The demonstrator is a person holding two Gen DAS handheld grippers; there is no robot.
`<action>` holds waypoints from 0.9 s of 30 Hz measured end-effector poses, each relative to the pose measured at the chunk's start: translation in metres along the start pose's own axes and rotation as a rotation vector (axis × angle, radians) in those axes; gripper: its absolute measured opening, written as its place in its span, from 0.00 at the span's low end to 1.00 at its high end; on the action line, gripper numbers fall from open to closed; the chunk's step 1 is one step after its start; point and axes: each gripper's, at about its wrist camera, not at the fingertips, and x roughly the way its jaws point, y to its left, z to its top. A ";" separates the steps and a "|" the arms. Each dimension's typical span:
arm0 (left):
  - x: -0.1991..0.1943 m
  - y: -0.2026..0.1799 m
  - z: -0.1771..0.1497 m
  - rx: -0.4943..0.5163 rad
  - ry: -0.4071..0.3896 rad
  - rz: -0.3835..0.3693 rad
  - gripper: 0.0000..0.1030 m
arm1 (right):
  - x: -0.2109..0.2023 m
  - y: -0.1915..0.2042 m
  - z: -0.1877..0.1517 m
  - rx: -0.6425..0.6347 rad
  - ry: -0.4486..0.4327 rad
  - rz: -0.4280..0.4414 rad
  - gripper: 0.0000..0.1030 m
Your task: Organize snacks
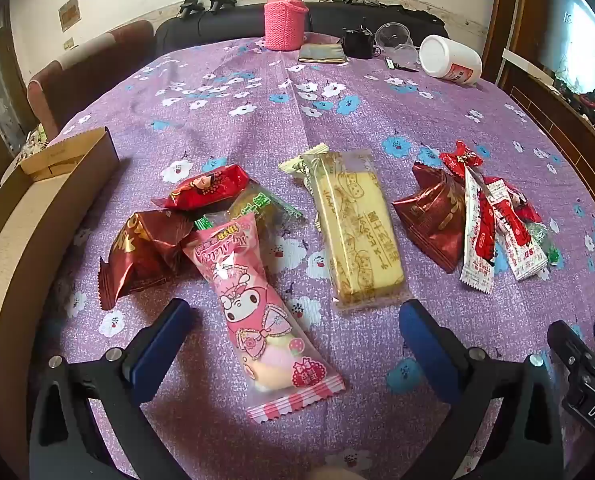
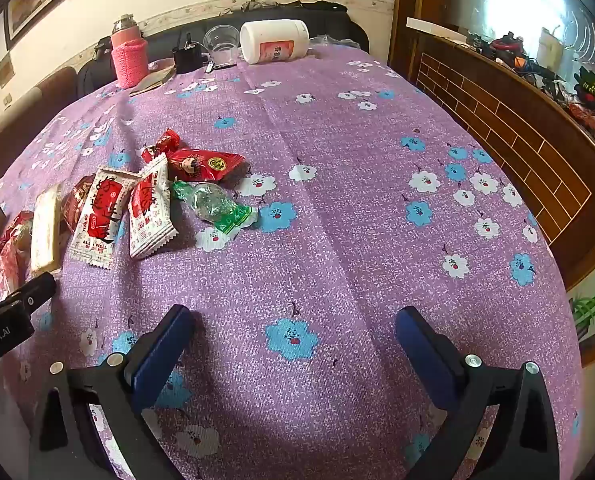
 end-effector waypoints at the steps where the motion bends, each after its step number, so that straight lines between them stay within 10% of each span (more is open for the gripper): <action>1: 0.000 0.001 0.000 -0.007 0.000 -0.010 1.00 | 0.000 0.000 0.000 0.005 -0.001 0.007 0.99; 27: 0.000 0.001 0.000 0.004 -0.004 0.006 1.00 | 0.007 0.002 0.003 0.001 0.001 0.000 0.99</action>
